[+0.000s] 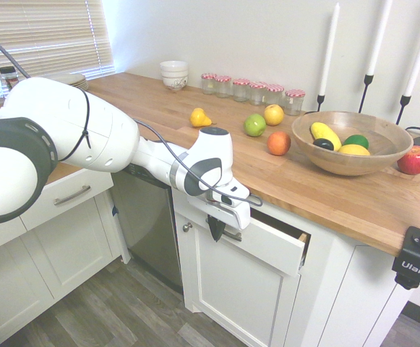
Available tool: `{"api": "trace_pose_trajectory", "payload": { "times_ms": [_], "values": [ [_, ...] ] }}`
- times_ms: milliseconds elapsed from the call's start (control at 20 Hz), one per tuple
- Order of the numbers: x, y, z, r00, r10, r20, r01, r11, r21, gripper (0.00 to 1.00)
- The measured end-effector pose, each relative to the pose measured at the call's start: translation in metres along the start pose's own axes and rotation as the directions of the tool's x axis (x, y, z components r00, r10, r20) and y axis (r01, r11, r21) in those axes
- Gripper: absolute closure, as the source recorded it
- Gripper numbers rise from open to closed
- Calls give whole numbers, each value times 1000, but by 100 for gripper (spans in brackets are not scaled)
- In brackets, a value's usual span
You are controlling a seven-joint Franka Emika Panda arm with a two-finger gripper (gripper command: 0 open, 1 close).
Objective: Close the drawer
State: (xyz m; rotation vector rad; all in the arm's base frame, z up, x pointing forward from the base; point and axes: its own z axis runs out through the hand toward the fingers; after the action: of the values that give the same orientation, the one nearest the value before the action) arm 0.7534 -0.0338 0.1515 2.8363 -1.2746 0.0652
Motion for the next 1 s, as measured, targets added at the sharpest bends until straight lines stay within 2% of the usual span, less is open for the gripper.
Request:
{"api": "trace_pose_trajectory", "payload": {
  "times_ms": [550,600,1000],
  "values": [
    [1,1,1,1000,2,-1,-2,1000,1,100],
    [1,1,1,1000,2,-1,-2,1000,1,0],
    [1,1,1,1000,2,0,-2,1000,1,0]
  ]
}}
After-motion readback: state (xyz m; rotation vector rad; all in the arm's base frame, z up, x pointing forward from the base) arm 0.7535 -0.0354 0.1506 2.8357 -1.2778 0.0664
